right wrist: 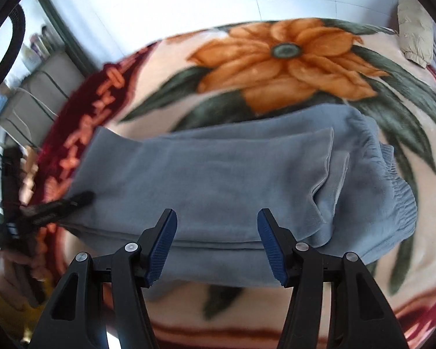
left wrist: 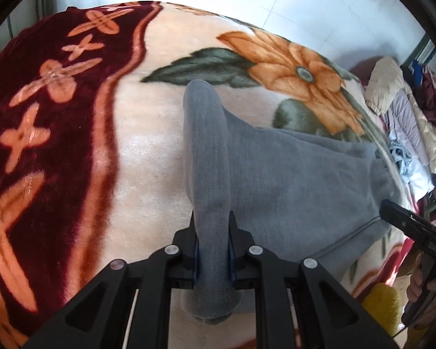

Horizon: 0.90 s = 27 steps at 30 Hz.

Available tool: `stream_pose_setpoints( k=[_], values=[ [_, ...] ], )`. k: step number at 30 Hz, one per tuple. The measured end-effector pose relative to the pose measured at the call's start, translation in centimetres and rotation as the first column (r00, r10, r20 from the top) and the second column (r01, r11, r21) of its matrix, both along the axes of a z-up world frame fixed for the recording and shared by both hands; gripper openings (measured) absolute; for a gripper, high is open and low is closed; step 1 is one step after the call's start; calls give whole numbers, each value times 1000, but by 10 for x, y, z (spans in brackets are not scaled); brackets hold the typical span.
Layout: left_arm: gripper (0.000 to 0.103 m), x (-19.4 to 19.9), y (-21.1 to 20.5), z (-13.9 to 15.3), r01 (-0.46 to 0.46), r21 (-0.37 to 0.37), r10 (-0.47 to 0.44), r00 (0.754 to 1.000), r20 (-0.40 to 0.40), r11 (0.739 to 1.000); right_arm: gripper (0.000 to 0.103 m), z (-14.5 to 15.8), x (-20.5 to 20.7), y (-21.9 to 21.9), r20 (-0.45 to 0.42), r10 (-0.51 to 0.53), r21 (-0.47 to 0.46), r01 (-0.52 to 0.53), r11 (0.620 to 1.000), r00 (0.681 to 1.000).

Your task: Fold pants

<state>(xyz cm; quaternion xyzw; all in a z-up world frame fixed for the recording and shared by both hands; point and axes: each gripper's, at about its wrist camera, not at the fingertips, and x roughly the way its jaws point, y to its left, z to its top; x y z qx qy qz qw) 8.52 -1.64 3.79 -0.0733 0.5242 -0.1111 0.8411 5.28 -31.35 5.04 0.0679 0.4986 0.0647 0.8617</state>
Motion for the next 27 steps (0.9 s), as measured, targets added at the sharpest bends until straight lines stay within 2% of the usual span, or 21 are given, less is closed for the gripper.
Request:
stream_pose_setpoints(
  k=[1,3,5,8,10,11,12,14,15,16,19,22,27],
  values=[
    [15,0,1,-1,-2,-3,2,1000,-3,1000,58,-7,3,-11,-8,-37,-65,37,997,999],
    [16,1,3,-4,-2,-22,2,1000,-8,1000,28,-13,3,-28,-19,-66,-68,65,996,998],
    [17,1,4,-6,1,-25,-1,1000,-14,1000,16,-17,2,-46,-42,-96,-23,95,995,995],
    [21,0,4,-6,-2,-20,2,1000,-16,1000,16,-7,-6,-50,-39,-139,-23,138,990,990],
    [26,-2,5,-3,-4,-6,4,1000,-14,1000,25,2,-12,-40,-8,-132,-48,132,990,991],
    [26,-3,7,-1,-5,7,5,1000,-11,1000,35,3,-13,-35,1,-118,-61,118,991,993],
    [29,-5,9,2,-3,17,3,1000,-9,1000,38,0,-13,-27,-2,-105,-101,104,989,994],
    [41,-8,13,5,0,67,2,1000,-19,998,37,-6,-8,-14,-22,-114,-214,107,971,993],
    [47,-10,15,6,0,87,2,1000,-22,996,37,-3,-10,-5,-8,-117,-259,111,959,993],
    [49,-13,18,7,4,100,-2,1000,-23,995,37,2,-13,8,13,-96,-273,96,957,995],
    [50,-20,28,9,7,84,-5,1000,-18,996,37,18,-16,50,49,11,-265,2,964,999],
    [50,-25,36,14,-8,56,9,1000,-11,998,37,27,-15,95,43,85,-227,-73,971,995],
    [50,-29,50,21,-32,25,32,999,-21,999,38,24,-10,149,-23,116,-126,-118,985,993]
  ],
)
